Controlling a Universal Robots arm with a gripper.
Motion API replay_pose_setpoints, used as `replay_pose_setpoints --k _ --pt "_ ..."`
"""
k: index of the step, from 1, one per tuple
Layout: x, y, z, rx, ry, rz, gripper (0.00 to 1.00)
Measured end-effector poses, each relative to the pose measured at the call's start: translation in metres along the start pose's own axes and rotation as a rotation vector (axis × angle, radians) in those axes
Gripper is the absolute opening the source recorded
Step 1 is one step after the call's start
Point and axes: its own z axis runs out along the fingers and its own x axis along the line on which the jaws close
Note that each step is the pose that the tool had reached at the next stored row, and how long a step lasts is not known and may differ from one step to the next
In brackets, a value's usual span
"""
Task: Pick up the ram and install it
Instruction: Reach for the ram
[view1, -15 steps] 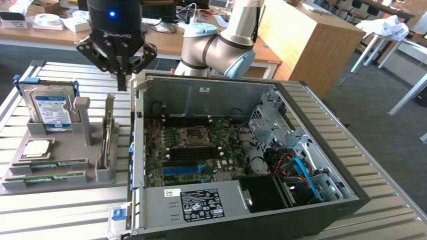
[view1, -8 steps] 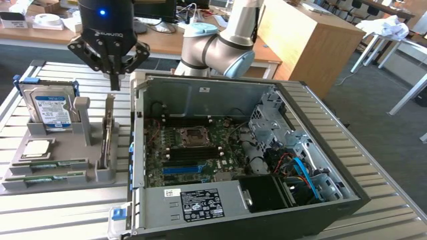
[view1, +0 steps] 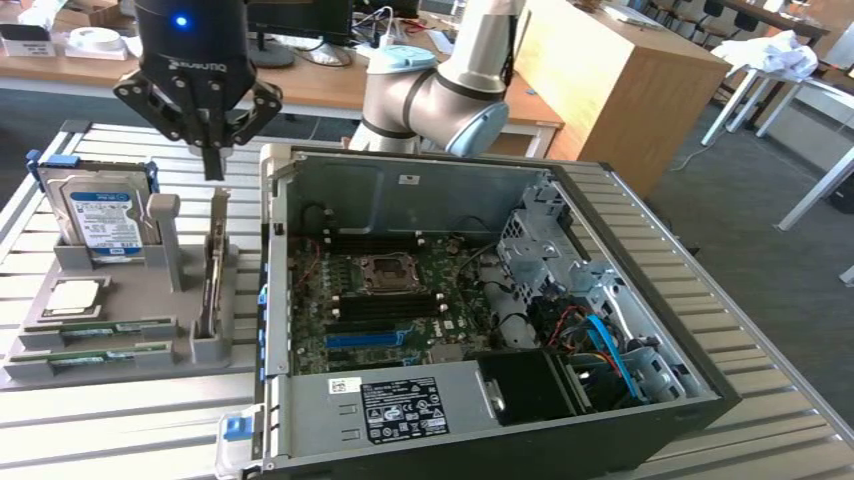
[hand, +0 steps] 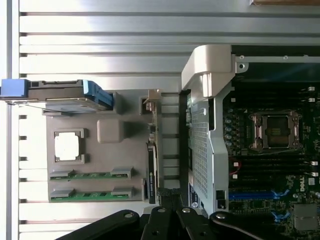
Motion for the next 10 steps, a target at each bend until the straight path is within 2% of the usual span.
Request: replay_pose_setpoints --k 10 --pt "0.023 0.0008 -0.0002 0.0000 0.0002 -0.003 0.10"
